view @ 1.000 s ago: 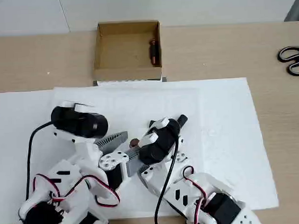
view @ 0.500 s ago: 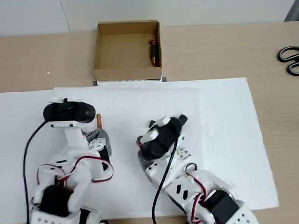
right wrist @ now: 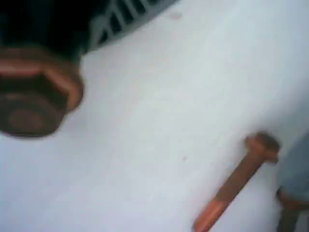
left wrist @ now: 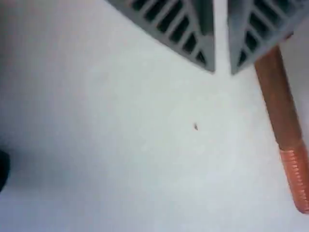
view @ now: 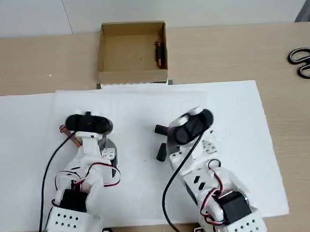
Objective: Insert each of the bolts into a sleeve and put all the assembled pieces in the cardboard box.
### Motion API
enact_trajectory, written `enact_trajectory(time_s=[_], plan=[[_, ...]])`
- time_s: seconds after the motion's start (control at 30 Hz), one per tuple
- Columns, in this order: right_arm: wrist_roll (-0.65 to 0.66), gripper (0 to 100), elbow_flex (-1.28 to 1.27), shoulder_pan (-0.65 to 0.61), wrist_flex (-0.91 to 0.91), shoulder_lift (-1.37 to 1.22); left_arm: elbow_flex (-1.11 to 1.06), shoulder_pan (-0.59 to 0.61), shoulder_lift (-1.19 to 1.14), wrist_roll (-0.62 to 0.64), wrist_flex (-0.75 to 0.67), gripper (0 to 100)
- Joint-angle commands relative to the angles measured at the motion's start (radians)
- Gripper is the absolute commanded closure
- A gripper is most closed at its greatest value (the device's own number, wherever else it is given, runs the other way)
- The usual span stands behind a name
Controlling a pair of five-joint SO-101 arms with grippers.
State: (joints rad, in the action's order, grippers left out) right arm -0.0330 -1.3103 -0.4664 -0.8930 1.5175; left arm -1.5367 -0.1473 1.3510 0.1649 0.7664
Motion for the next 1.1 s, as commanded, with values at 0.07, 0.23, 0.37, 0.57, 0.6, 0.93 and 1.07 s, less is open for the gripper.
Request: enact_trajectory(time_s=[0.07,0.23,0.37,0.57,0.6,0.93,1.07], plan=[[0.097,99.5,0.031,0.082,0.232,-0.148,-0.019,-0.002,0.006,-0.032,-0.064,99],[0.098,99.5,0.19,0.09,0.403,-0.43,-0.019,-0.005,0.006,-0.034,-0.064,99],[0.095,99.5,0.377,0.105,0.555,-0.731,-0.019,-0.006,0.006,-0.034,-0.063,99],[0.094,99.5,0.74,0.133,0.705,-1.193,-0.019,-0.003,0.006,-0.029,-0.063,99],[0.094,99.5,0.801,0.133,0.714,-1.257,-0.019,-0.005,0.006,-0.029,-0.063,99],[0.097,99.5,1.455,0.133,0.722,-1.87,-0.019,-0.006,0.006,-0.028,-0.063,99],[0.097,99.5,1.723,0.128,0.714,-2.103,-0.019,-0.005,0.006,-0.026,-0.063,99]])
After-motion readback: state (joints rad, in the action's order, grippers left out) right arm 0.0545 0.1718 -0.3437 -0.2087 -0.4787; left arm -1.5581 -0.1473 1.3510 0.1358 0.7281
